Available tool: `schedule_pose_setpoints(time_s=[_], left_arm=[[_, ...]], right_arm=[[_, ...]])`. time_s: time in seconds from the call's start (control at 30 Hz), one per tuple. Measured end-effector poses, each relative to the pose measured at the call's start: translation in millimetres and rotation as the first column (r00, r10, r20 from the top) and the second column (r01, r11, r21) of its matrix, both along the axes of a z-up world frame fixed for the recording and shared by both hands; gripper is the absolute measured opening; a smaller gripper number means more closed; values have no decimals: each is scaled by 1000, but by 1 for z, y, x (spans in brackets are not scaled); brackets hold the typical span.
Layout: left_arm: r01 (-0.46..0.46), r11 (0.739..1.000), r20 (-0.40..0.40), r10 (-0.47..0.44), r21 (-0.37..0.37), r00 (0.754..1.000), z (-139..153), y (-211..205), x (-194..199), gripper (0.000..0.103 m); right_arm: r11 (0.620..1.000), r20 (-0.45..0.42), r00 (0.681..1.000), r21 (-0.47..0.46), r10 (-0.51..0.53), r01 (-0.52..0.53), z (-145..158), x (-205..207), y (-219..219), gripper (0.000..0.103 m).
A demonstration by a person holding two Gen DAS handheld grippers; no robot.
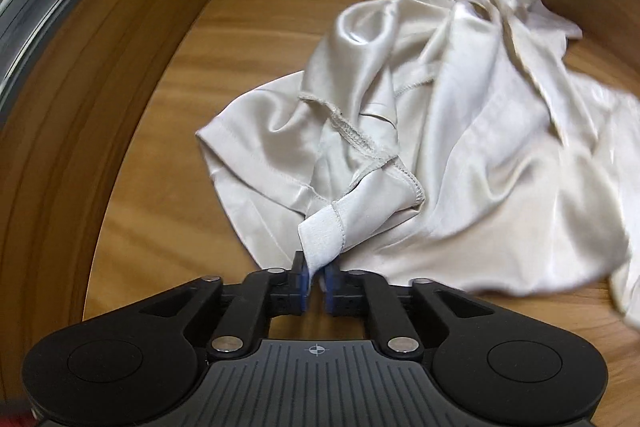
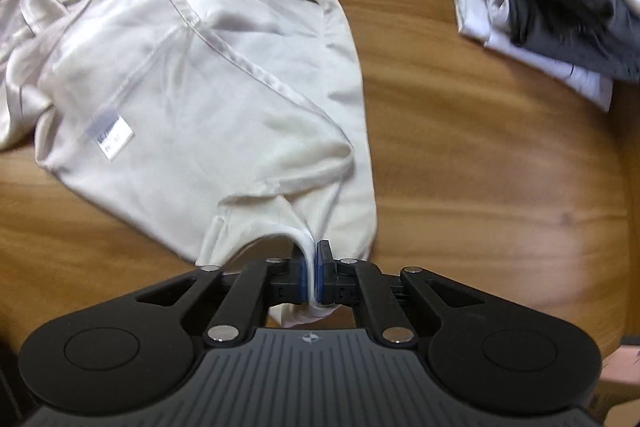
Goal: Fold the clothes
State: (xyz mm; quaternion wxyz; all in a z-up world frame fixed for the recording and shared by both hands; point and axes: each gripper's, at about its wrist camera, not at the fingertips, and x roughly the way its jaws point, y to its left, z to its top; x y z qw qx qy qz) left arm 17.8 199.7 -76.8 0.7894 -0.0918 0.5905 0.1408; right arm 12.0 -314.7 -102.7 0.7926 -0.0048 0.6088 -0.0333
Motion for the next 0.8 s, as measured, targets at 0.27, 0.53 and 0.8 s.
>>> schedule_pose_setpoints(time_s=[0.27,0.53,0.8], left_arm=[[23,998,143,-15,-54,990,38,-20,3,67],[103,989,188,-82,-108,979,36,-69,63,75],[119,985,196,-94,-123,976,17,-99,136,75]], right_arm=[[999,85,996,16,34,-36,19,20,18,62],[993,154,982,25,108,-113,26,86,34,71],[976,156,964,-16,217,-218,8,166,52,74]])
